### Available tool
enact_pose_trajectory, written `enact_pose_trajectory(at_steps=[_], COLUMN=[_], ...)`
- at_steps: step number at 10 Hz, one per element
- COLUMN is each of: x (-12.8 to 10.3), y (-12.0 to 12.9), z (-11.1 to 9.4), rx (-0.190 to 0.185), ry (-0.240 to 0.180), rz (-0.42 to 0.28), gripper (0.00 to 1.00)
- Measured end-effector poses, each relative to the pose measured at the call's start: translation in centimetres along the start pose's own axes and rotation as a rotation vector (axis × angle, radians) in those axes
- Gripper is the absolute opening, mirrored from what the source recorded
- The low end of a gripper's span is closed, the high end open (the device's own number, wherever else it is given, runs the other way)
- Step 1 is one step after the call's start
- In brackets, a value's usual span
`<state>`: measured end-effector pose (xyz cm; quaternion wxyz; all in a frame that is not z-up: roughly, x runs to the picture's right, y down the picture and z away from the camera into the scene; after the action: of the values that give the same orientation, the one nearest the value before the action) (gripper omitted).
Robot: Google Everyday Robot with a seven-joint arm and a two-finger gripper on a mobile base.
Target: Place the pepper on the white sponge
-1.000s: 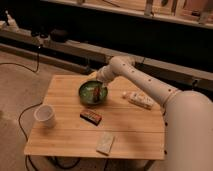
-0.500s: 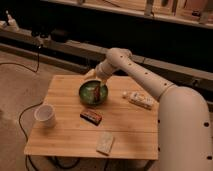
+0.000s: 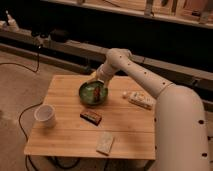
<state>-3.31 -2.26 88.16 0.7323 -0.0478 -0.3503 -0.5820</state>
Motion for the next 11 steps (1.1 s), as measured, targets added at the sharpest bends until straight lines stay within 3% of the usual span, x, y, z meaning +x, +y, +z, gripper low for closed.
enact_pose_trajectory(at_steps=[3,6,11], x=[-0.1,1.2,1.7], y=[0.4,-1.2,-1.5], z=[0.6,1.0,3.9], rx=[-0.057,-0.074,-0.162], ry=[-0.041,-0.048,-0.102], rz=[-0.008,-0.057,-0.088], gripper=[0.68,0.68,0.68])
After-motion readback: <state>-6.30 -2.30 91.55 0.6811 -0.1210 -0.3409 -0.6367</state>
